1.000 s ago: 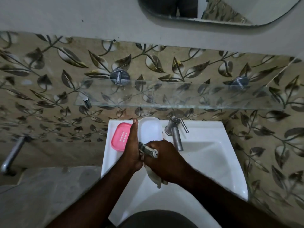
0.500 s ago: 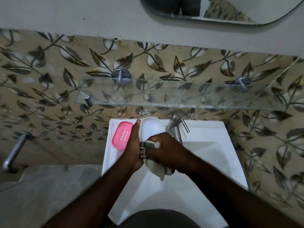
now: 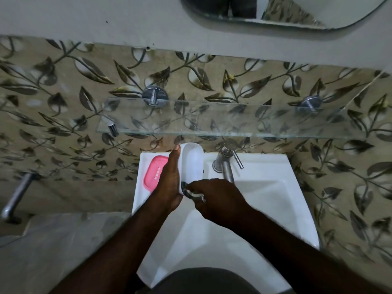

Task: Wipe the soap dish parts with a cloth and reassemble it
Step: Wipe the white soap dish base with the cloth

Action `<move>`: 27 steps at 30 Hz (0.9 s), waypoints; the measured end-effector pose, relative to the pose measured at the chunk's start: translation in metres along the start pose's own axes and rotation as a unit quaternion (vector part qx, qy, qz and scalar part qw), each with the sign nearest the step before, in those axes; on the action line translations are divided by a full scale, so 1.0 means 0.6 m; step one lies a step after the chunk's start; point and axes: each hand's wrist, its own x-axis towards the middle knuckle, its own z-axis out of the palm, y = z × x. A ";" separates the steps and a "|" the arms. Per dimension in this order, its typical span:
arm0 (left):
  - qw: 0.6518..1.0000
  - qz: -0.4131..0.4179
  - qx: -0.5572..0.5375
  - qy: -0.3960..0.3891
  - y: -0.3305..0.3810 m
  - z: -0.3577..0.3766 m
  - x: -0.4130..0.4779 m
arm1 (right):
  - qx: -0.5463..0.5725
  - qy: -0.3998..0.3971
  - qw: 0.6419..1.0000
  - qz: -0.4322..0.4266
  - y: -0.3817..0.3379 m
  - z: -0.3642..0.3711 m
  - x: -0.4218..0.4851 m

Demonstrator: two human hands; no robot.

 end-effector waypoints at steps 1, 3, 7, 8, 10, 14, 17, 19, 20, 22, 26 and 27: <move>1.000 -0.002 -0.003 0.006 -0.002 0.004 -0.001 | -0.003 -0.001 1.000 0.012 0.000 0.000 0.001; 1.000 0.003 0.001 0.008 -0.001 0.010 -0.005 | 0.041 0.010 0.999 0.033 -0.008 0.004 0.001; 1.000 0.005 0.012 0.011 -0.013 0.013 -0.016 | 0.318 0.027 0.938 0.137 -0.026 0.020 -0.007; 1.000 0.009 0.012 0.010 -0.016 0.013 -0.016 | 0.318 0.039 0.938 0.132 -0.028 0.025 -0.014; 1.000 0.003 0.014 0.009 -0.018 0.009 -0.015 | 0.219 0.068 0.971 0.067 -0.017 0.036 -0.027; 0.999 -0.014 0.018 0.022 -0.025 -0.001 -0.004 | 0.032 0.020 0.999 -0.005 0.011 0.042 -0.025; 1.000 -0.007 0.022 0.016 -0.041 0.003 -0.009 | 0.200 -0.004 0.975 0.098 0.001 0.033 -0.015; 1.000 -0.004 0.010 0.021 -0.042 0.003 -0.011 | 0.346 -0.013 0.926 0.152 -0.013 0.039 -0.012; 1.000 0.001 0.007 0.026 -0.039 0.001 -0.009 | 0.355 0.004 0.924 0.146 -0.018 0.042 -0.014; 0.999 0.007 0.029 0.021 -0.032 -0.005 -0.004 | 0.251 0.049 0.964 0.080 -0.014 0.051 -0.024; 0.998 -0.006 0.058 0.022 -0.026 -0.012 0.006 | 0.023 0.025 0.998 -0.043 0.017 0.053 -0.019; 0.998 -0.005 0.065 0.024 -0.026 -0.010 0.006 | 0.037 0.034 0.998 -0.035 0.018 0.054 -0.017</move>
